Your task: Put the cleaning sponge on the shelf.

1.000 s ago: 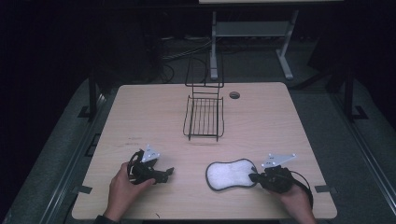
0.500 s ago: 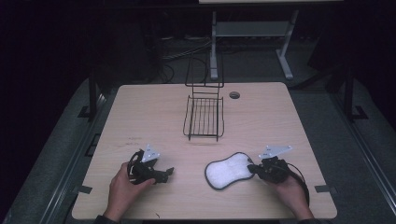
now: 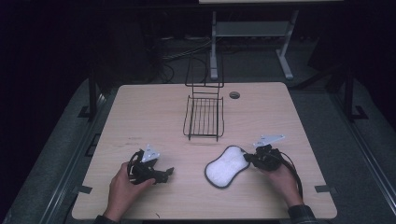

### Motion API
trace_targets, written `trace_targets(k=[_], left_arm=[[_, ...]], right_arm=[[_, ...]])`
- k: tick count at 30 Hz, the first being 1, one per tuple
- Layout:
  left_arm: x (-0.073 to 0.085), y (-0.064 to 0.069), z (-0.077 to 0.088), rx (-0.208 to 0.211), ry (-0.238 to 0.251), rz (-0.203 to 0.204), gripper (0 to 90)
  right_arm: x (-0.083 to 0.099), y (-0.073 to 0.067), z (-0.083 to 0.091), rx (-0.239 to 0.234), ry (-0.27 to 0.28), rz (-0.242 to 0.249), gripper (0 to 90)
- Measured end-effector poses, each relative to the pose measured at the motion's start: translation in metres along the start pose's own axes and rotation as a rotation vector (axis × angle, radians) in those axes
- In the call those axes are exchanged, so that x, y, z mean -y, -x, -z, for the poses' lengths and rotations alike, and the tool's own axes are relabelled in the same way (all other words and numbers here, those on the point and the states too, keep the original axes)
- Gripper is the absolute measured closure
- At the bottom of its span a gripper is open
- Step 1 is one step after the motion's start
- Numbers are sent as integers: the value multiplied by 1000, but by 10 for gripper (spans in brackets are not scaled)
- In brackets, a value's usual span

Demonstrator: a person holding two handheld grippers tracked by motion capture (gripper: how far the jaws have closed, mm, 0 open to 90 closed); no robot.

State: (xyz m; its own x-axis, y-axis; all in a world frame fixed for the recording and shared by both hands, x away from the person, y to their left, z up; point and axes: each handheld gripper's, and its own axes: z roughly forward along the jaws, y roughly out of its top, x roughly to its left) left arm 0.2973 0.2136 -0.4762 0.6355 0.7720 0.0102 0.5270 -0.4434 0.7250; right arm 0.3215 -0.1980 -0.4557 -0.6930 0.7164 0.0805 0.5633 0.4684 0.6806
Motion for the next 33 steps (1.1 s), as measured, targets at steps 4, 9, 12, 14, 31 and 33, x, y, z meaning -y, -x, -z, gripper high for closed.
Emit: trace_targets(k=[4, 9, 12, 14, 31, 33], left_arm=[[0, 0, 0, 0, 0, 0, 125], [0, 0, 0, 0, 0, 0, 125], [0, 0, 0, 0, 0, 0, 125], [0, 0, 0, 0, 0, 0, 125], [0, 0, 0, 0, 0, 0, 125], [0, 0, 0, 0, 0, 0, 125]], right_arm=[[0, 0, 0, 3, 8, -3, 900], [-2, -14, 10, -21, 22, 6, 900], [-3, -27, 14, -43, 28, 25, 900], [-4, -35, 14, -65, 34, 40, 900], [-25, -92, -19, -184, 0, 150, 900], [-25, -93, -21, -185, -5, 150, 900]])
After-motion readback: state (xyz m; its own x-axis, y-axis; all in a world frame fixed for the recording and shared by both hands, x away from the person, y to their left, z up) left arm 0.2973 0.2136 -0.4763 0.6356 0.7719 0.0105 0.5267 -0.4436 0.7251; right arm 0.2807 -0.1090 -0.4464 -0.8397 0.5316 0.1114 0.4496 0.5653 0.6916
